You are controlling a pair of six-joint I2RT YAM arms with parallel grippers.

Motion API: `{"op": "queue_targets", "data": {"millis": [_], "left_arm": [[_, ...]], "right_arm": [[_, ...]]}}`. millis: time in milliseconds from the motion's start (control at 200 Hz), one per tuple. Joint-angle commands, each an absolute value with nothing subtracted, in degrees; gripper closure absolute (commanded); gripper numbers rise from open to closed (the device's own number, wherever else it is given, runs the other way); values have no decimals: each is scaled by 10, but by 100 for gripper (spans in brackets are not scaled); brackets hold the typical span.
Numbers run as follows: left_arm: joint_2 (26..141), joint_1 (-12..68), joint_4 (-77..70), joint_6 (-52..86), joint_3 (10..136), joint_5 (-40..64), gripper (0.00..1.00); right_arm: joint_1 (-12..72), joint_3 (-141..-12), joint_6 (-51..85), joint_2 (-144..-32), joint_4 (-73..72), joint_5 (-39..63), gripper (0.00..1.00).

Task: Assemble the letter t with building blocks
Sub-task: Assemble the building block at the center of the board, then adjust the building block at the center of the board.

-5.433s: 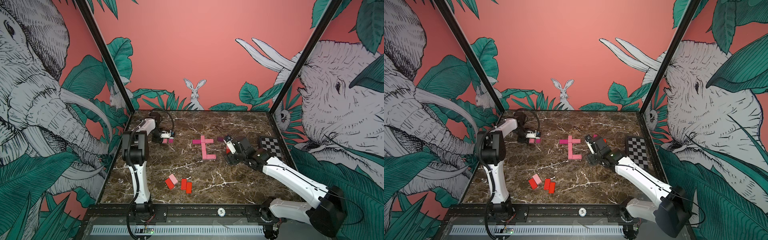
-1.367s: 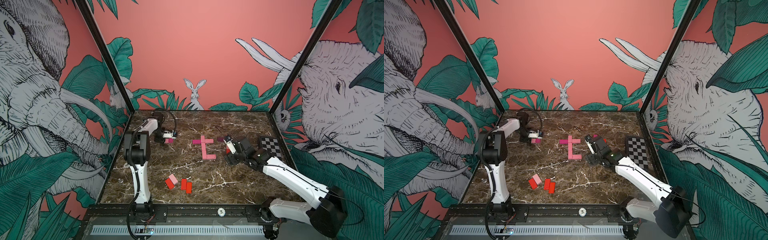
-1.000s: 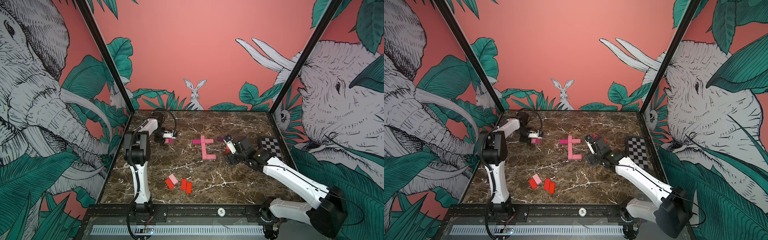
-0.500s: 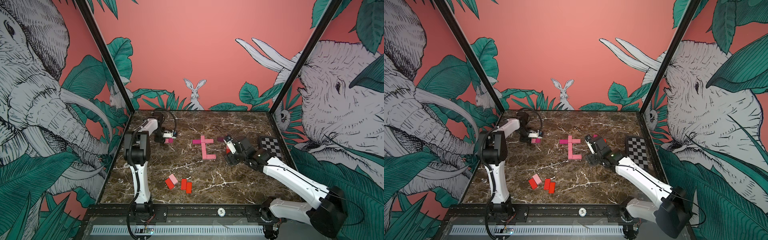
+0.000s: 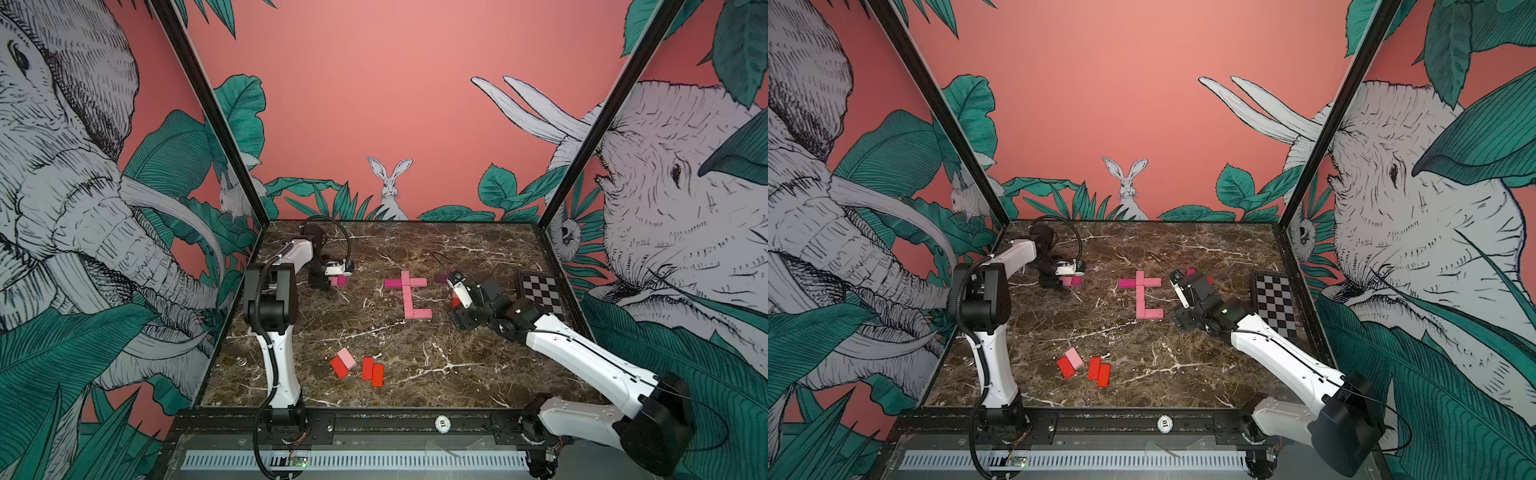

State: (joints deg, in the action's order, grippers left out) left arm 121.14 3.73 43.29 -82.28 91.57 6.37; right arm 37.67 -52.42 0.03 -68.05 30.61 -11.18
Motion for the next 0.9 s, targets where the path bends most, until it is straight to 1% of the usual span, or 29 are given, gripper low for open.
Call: {"op": "queue_targets", "data": {"millis": [0,20,55,90,120,200,285,435,515,560,615,655,770,825,895], "left_arm": [[1162,35,441,-826,898,90,34],[1157,35,440,-823,895,92,30],[1148,35,436,-820,891,95,28],[1137,34,429,-812,886,99,20],[1127,33,418,-800,882,102,15],[1100,29,400,-765,878,110,9],[1071,26,380,-719,875,102,7],[1028,25,373,-604,887,68,7],[1011,24,373,-495,905,35,8],[1001,23,383,-424,915,22,7],[976,24,384,-354,909,29,7],[949,26,371,-313,884,52,1],[854,33,290,-190,771,105,1],[808,44,255,-129,717,93,1],[750,67,244,-93,666,80,1]], "right_arm": [[374,-518,2,-668,295,-107,10],[374,-518,3,-668,295,-107,9],[374,-518,2,-667,295,-107,10],[374,-519,2,-667,295,-106,9],[374,-519,2,-666,296,-105,10],[374,-519,2,-663,294,-104,9],[374,-519,4,-661,292,-105,9],[374,-518,9,-654,286,-107,8],[374,-517,10,-650,282,-110,8],[374,-515,12,-648,279,-111,8],[374,-514,13,-647,276,-111,8],[375,-512,15,-646,274,-111,8],[374,-511,16,-648,272,-108,8],[374,-512,15,-649,272,-109,8],[374,-512,15,-650,275,-112,8]]}}
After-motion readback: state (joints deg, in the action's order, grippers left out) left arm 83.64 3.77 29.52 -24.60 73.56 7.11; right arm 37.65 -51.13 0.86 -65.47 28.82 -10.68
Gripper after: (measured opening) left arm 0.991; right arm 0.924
